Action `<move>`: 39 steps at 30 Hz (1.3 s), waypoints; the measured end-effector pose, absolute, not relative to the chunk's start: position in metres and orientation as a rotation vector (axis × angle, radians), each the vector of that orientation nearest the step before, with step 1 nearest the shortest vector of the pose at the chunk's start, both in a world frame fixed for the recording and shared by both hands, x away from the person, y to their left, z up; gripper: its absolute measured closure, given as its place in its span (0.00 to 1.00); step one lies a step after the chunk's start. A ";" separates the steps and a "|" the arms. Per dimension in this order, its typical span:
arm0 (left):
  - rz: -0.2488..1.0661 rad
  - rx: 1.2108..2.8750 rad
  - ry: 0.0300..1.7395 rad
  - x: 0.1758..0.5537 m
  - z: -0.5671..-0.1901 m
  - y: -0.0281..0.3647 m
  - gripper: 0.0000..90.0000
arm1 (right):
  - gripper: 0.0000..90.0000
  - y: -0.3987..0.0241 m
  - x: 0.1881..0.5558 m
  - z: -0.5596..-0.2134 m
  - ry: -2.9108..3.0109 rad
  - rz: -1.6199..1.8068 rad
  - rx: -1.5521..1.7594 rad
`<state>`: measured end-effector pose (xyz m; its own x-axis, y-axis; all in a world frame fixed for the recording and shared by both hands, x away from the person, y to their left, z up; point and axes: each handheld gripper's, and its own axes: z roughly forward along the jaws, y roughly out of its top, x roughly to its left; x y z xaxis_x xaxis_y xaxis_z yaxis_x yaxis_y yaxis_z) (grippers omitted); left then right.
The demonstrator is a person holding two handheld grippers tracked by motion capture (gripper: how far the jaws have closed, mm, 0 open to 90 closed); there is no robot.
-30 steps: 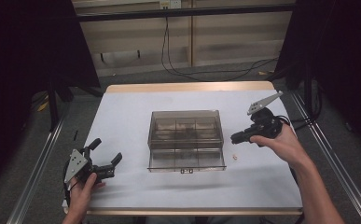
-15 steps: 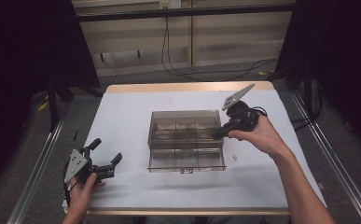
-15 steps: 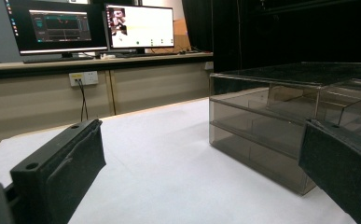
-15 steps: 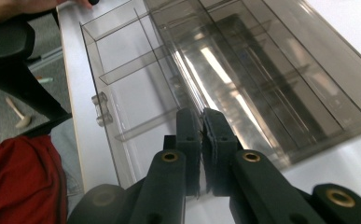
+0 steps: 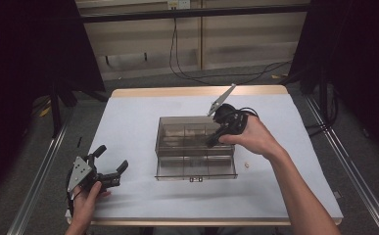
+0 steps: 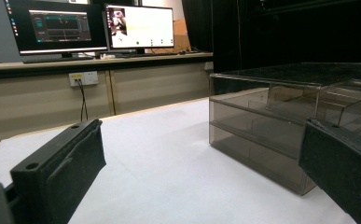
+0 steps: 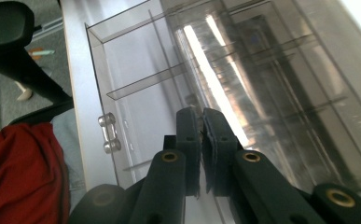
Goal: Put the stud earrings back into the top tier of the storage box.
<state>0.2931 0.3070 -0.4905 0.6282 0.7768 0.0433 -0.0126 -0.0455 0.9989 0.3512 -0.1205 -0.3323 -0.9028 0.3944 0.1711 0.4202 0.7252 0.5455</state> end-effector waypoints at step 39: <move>0.730 1.492 0.670 0.293 -0.490 0.307 0.01 | 0.95 -0.036 0.359 -0.366 -2.938 -0.304 -0.500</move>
